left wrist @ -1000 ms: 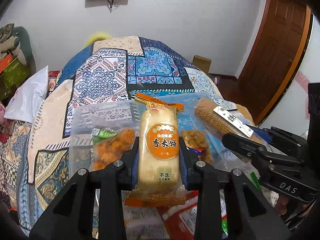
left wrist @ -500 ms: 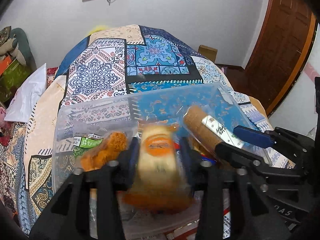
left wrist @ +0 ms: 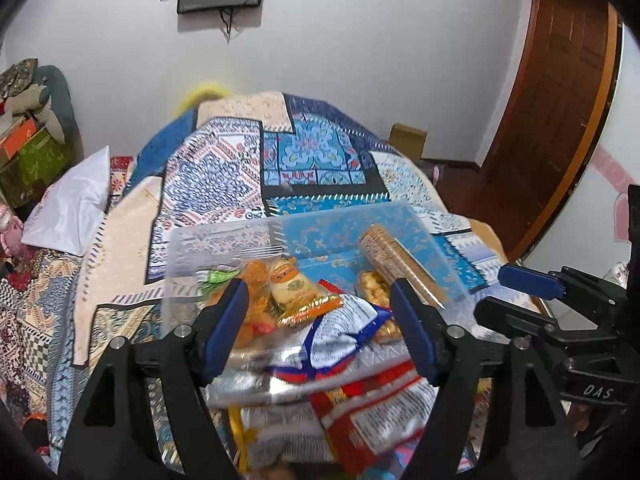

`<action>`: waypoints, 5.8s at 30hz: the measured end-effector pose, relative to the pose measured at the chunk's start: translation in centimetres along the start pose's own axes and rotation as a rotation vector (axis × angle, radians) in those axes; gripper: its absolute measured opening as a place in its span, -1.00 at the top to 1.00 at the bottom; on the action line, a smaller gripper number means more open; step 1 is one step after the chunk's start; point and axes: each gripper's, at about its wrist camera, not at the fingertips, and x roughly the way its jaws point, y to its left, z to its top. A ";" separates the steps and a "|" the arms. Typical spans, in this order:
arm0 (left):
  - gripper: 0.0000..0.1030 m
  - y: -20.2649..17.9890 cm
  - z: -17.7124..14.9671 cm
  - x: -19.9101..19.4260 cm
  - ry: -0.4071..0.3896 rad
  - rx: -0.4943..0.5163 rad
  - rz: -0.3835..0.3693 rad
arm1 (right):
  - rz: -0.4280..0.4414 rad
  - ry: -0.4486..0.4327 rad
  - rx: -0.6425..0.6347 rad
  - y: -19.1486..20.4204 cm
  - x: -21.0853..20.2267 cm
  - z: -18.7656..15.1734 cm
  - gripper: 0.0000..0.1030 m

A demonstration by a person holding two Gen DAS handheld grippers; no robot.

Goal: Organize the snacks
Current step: 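Carry both snacks over the clear box and lower them inside, then grasp the barcoded biscuit pack with the left gripper while the right grasps the puffed snack bag, then lower both packs into the clear box and open both grippers, then grasp the green chip bag with the left gripper while the right grasps the green jelly cup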

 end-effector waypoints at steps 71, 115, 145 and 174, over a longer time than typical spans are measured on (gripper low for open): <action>0.12 2.4 -16.3 -5.8 0.123 -0.022 0.072 | 0.013 0.134 0.114 -0.8 -1.6 -11.1 -0.14; 0.14 1.7 0.2 1.9 -0.031 0.006 0.011 | 0.014 -0.031 0.001 1.3 3.9 1.8 -0.14; -0.20 2.5 -1.5 -3.0 -0.034 -0.010 0.010 | 0.049 -0.018 -0.027 2.5 -0.5 0.6 -0.29; -0.37 8.5 -16.0 -5.3 0.210 -0.091 0.118 | 0.151 0.138 -0.043 9.1 -0.4 -8.5 -0.33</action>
